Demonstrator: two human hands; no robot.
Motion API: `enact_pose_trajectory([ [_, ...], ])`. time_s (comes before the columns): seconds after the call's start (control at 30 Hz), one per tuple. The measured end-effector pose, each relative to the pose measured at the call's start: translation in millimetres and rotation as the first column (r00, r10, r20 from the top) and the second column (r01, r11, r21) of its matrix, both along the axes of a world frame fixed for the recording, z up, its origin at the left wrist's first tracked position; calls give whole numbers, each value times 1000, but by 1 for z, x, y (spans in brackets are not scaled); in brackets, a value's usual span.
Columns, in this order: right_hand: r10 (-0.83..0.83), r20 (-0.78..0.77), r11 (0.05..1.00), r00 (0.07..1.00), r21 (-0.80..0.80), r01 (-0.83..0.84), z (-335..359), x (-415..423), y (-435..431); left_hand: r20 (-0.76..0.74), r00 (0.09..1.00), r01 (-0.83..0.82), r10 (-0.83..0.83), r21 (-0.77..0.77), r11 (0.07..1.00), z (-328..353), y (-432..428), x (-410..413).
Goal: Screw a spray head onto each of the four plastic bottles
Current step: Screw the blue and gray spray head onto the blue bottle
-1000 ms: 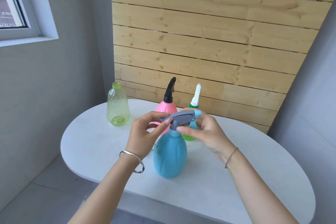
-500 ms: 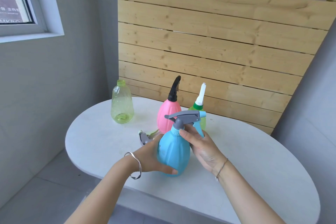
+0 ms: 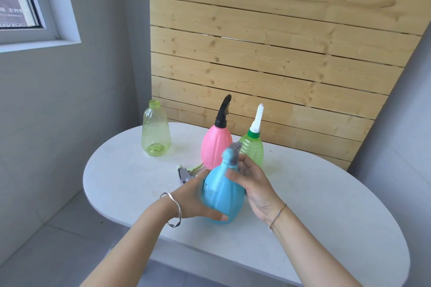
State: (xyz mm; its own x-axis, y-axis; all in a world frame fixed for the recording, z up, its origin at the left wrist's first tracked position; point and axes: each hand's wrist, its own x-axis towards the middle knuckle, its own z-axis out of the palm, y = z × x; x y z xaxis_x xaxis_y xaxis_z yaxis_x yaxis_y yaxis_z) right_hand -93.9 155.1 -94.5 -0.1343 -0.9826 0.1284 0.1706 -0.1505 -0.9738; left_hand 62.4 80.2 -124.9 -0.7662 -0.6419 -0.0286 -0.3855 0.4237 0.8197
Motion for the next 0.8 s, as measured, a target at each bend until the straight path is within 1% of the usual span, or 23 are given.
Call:
enact_pose_trajectory([
  [0.07,54,29,999,998,-9,-53,0,-1,1,5,1000,0,0,15,1000,0,0,0],
  [0.17,159,34,987,987,8,-159,4,-2,3,7,1000,-2,2,16,1000,0,-1,1],
  [0.37,86,82,996,993,30,-89,4,-4,3,-13,1000,8,-7,31,999,-1,-1,0],
  [0.5,142,26,989,990,24,-143,6,-2,3,-19,1000,13,-12,30,999,-2,-2,1],
  [0.67,93,105,995,990,20,-95,3,-3,3,-29,1000,13,-12,23,1000,-3,-3,0],
  [0.8,101,45,994,994,32,-102,4,-1,4,-30,999,18,-17,27,999,-2,-3,1],
])
